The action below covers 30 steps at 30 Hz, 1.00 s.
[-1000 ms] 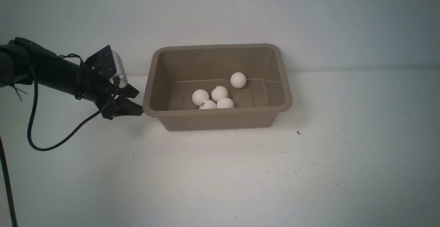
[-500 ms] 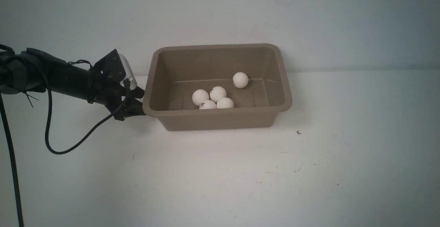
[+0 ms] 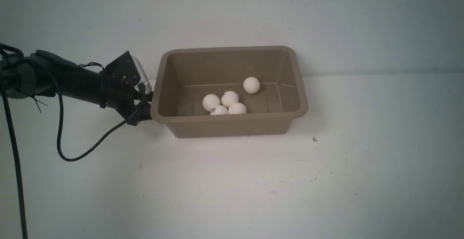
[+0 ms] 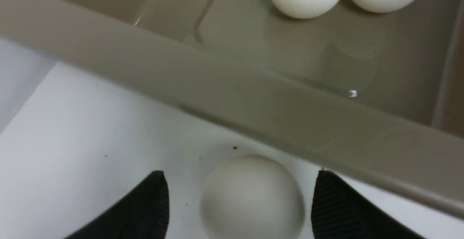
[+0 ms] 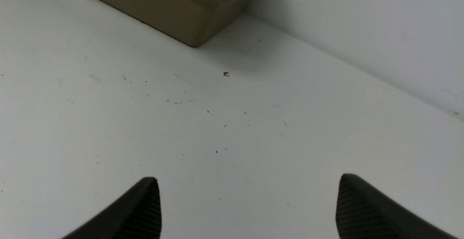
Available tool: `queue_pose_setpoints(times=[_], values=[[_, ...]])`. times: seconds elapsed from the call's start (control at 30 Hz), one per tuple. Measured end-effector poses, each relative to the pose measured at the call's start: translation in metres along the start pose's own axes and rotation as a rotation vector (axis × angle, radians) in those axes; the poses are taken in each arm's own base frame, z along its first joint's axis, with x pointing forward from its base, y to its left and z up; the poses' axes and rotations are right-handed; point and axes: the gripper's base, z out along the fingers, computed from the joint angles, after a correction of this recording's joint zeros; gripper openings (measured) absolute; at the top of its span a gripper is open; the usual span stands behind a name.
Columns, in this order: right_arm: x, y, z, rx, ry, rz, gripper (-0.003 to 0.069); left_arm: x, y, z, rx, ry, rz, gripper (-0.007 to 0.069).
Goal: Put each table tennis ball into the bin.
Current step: Use the left arm to clamp the table tennis ball closest to it, then use the left arm to put the table tennis ball into the box
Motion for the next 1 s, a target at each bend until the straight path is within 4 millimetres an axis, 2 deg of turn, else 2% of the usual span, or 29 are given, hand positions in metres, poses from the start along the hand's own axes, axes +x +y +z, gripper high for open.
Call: queue_pose_setpoints(times=[0.17,0.43,0.5,0.53,0.57,0.67,0.77,0.87,1.0], values=[[0.0,0.0,0.0,0.0,0.0,0.0,0.0589,0.0,0.0,0.0,-0.004,0.003,-0.001,0.0325],[0.0,0.0,0.0,0.0,0.0,0.0,0.0589,0.001,0.001,-0.001,-0.004,0.012,-0.009,0.0321],[0.0,0.0,0.0,0.0,0.0,0.0,0.0589,0.001,0.002,-0.005,-0.011,0.015,-0.011,0.0321],[0.0,0.0,0.0,0.0,0.0,0.0,0.0589,-0.002,0.006,-0.016,-0.034,0.012,-0.021,0.0321],[0.0,0.0,0.0,0.0,0.0,0.0,0.0589,-0.003,0.006,-0.017,-0.037,0.012,-0.02,0.0321],[0.0,0.0,0.0,0.0,0.0,0.0,0.0589,-0.015,0.015,-0.054,-0.105,-0.013,-0.026,0.0321],[0.0,0.0,0.0,0.0,0.0,0.0,0.0589,-0.031,0.013,-0.078,-0.111,-0.056,-0.011,0.0321],[0.0,0.0,0.0,0.0,0.0,0.0,0.0589,-0.049,0.004,-0.086,-0.052,-0.148,-0.018,0.0321],[0.0,0.0,0.0,0.0,0.0,0.0,0.0589,-0.071,-0.01,-0.072,0.027,-0.243,0.01,0.0321]])
